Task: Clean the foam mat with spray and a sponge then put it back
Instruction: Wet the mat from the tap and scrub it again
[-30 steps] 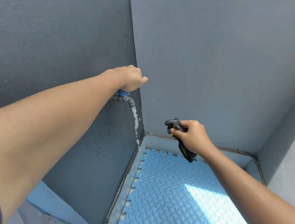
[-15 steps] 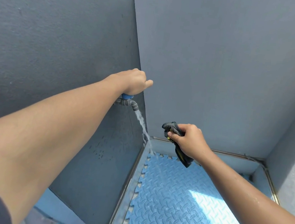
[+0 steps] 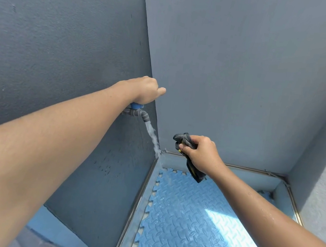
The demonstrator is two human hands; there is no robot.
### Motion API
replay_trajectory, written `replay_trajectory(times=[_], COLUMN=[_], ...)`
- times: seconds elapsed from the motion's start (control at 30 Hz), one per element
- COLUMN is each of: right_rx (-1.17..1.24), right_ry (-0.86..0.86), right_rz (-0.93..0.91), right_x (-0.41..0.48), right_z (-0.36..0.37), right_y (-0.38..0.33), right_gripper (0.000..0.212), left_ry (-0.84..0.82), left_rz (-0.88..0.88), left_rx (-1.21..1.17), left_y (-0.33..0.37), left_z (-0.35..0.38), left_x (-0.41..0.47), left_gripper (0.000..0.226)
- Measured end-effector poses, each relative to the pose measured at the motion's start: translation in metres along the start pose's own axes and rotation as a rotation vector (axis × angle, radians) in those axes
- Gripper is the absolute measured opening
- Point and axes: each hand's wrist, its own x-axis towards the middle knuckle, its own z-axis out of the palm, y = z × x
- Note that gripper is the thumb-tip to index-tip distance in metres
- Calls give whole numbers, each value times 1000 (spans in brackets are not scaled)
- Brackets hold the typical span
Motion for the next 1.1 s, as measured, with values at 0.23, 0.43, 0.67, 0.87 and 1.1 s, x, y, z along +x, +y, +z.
replay_trajectory(times=[0.23, 0.43, 0.67, 0.87, 1.1], right_rx=[8, 13, 19, 1, -25], right_ry=[27, 69, 58, 48, -11], right_rz=[-6, -32, 0, 120, 461], right_x=[2, 0, -13, -36, -80], right_z=[2, 7, 12, 8, 55], right_y=[1, 1, 8, 56, 193], right_gripper=[13, 16, 14, 20, 12], left_ry=[-42, -99, -98, 91, 372], left_rz=[14, 7, -170, -289, 267], left_rx=[-23, -95, 35, 300, -455], left_y=[3, 2, 5, 32, 92], left_z=[-4, -3, -7, -1, 237], left_x=[0, 2, -2, 2, -40], left_gripper=[48, 48, 36, 23, 35])
